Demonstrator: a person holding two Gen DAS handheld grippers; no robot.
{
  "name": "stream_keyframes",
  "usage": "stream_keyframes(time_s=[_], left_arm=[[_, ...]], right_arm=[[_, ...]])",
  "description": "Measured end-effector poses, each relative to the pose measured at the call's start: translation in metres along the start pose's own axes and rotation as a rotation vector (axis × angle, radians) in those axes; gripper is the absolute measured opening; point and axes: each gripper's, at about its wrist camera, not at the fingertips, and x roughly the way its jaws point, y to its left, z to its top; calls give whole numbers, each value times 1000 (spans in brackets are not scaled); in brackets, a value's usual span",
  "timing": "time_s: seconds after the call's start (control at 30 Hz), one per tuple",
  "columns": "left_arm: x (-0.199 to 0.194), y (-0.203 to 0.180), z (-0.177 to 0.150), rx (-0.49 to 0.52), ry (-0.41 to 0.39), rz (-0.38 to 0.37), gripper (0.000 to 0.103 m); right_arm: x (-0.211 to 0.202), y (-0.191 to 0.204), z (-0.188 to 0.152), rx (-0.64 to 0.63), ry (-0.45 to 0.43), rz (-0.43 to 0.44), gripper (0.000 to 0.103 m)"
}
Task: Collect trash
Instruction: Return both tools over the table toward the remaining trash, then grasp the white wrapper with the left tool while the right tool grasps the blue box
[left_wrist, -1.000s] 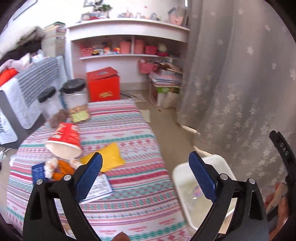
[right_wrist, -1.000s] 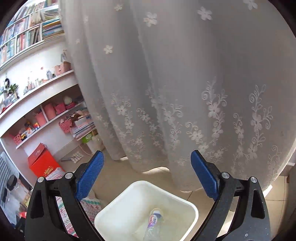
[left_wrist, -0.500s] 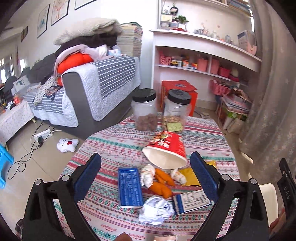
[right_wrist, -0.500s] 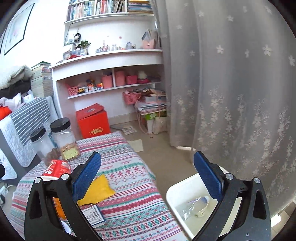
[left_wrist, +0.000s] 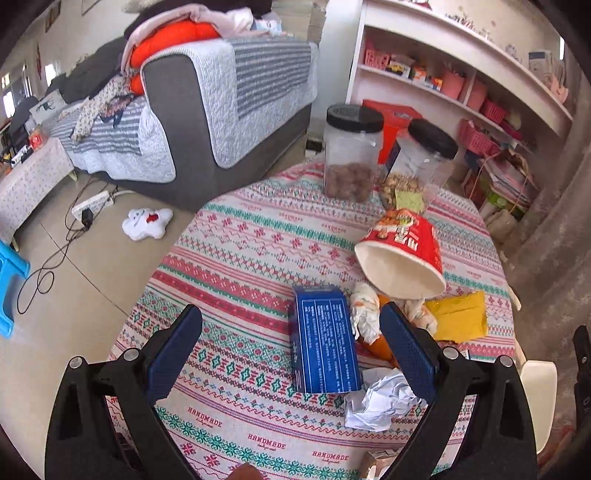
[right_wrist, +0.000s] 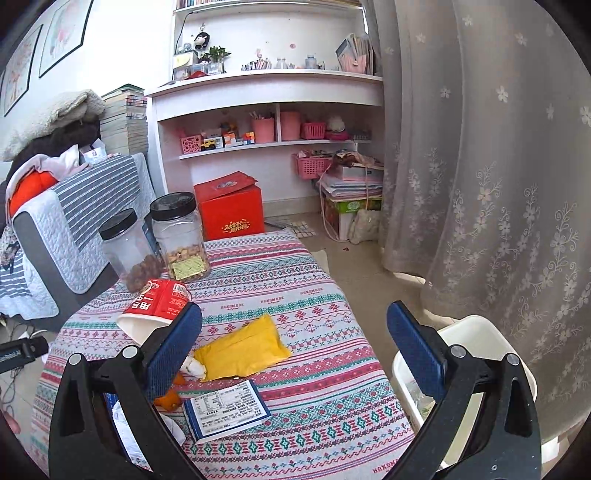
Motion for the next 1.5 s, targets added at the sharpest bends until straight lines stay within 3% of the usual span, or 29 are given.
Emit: stream_keyframes(time_s=[0.17,0.3,0.4,0.5,0.67,0.83,1.13,1.2,1.33,1.5], left_arm=[[49,4,0,-25,218,-10,94],[80,1,6,-43,329,-11,94],[88,-3,15,-68,331,-45,92],[90,-23,27,-7,321,-84,89],[107,-62,37,103,364,-148,72],[132,-90,33,227,417,-122,54],[160,-105,27,322,502,-89,52],[163,-100,25,318,488,-76,37],[141,-74,30,181,420,-213,37],[76,-22,37,27,231,-366,37]], right_arm=[[10,-4,-2,16,59,8,96],[20,-12,-3,53,119,23,96],[24,-14,-4,62,137,25,96],[27,-16,-4,66,143,21,96],[33,-24,-2,113,173,28,96],[36,-25,-2,122,189,41,96],[42,-15,-3,96,217,58,96],[42,-12,-4,85,218,56,96],[42,-9,-5,68,216,55,96],[52,8,-12,17,288,135,96]])
